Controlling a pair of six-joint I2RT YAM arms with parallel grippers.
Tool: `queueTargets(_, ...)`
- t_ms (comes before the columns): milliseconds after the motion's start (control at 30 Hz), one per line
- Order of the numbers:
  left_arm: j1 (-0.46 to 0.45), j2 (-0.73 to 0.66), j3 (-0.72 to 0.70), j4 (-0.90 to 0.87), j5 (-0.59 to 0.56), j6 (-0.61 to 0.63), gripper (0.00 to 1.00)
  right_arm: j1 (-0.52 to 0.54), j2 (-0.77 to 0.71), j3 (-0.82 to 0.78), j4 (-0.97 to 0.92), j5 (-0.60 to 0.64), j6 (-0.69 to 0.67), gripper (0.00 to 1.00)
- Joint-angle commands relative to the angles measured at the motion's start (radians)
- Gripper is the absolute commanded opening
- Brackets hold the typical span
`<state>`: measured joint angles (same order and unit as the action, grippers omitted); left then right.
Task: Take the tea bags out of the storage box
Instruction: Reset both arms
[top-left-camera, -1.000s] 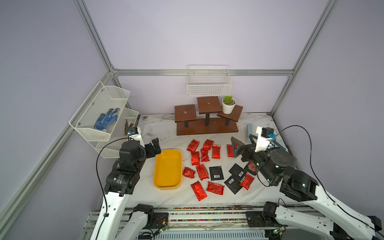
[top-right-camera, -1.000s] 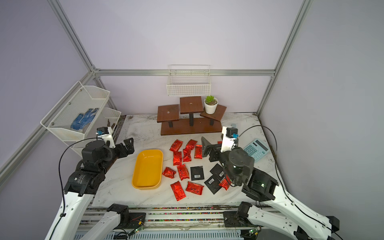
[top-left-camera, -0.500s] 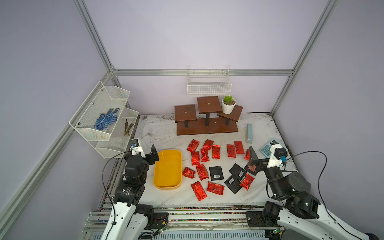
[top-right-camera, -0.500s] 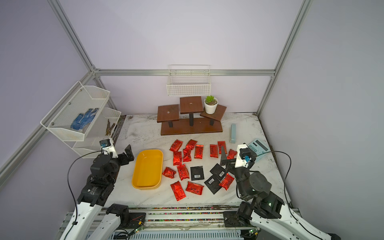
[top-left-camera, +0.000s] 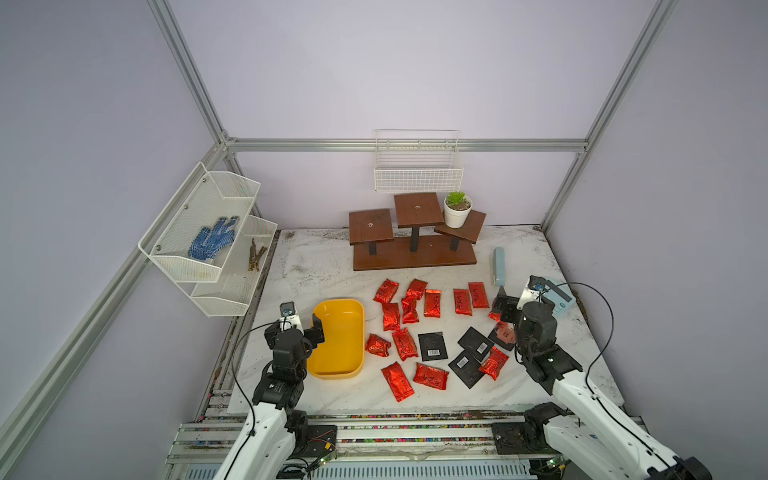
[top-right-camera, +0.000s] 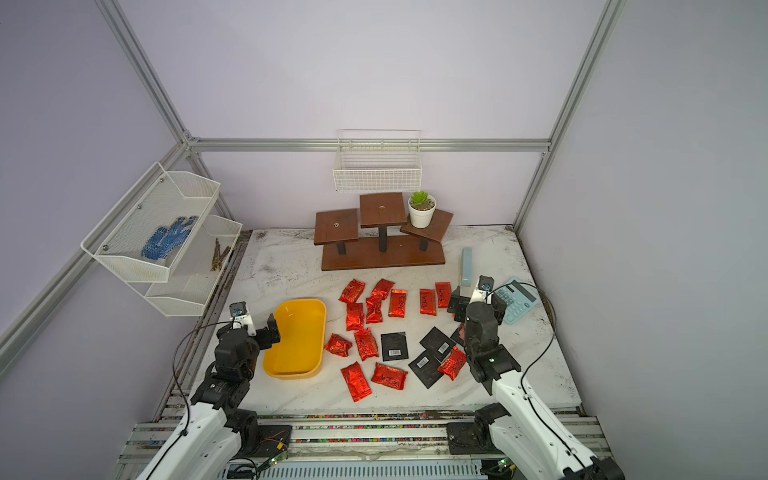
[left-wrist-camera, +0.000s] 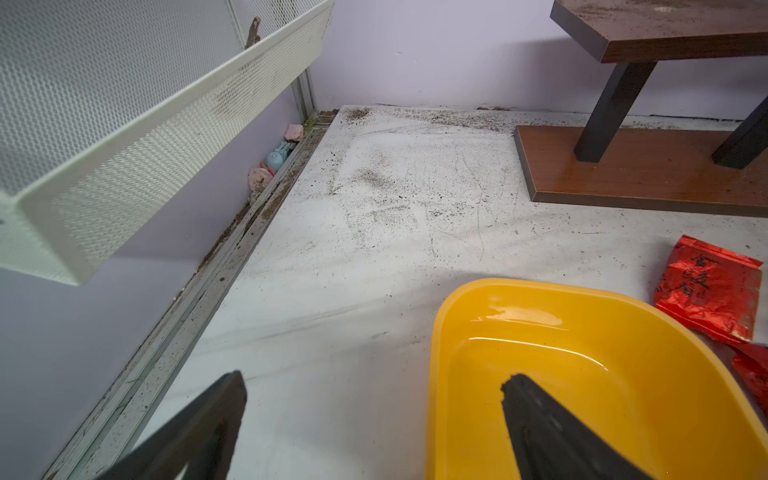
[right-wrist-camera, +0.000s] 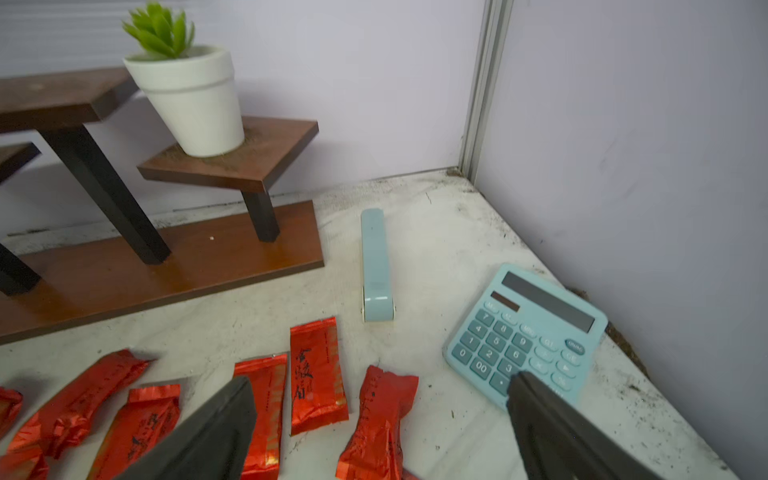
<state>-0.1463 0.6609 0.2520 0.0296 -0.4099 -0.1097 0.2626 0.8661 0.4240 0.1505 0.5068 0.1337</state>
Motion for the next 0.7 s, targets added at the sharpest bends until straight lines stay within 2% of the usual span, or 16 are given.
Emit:
queueTargets(0,-0.003,0.135,-0.021,0.323,-0.011,0.064,1.0,-0.051,0.079,-0.065,0.228,0.036,0.01,0.99)
queueTargets(133,0.005,0.354,-0.058,0.617,-0.027,0.084,1.0,-0.111,0.17,-0.233,0.57,0.025,0.003,0.99)
queueTargets(233,0.022,0.499,-0.071,0.843,0.012,0.087,1.0,-0.123,0.306,-0.25,0.75,0.016,-0.007,0.99)
queueTargets(300,0.04,0.586,-0.063,0.952,0.069,0.088,1.0,-0.122,0.356,-0.207,0.742,-0.029,-0.031,0.99)
queueTargets(400,0.048,0.657,-0.03,0.981,0.079,0.139,1.0,-0.124,0.449,-0.209,0.905,-0.06,-0.056,0.99)
queueTargets(533,0.134,0.781,-0.069,1.15,0.142,0.075,1.0,-0.14,0.604,-0.225,1.087,-0.09,-0.065,0.99)
queueTargets(600,0.143,0.855,-0.078,1.248,0.149,0.07,1.0,-0.139,0.692,-0.223,1.179,-0.091,-0.08,0.99)
queueTargets(667,0.143,0.929,-0.071,1.338,0.162,0.087,1.0,-0.139,0.725,-0.176,1.131,-0.131,-0.1,0.99)
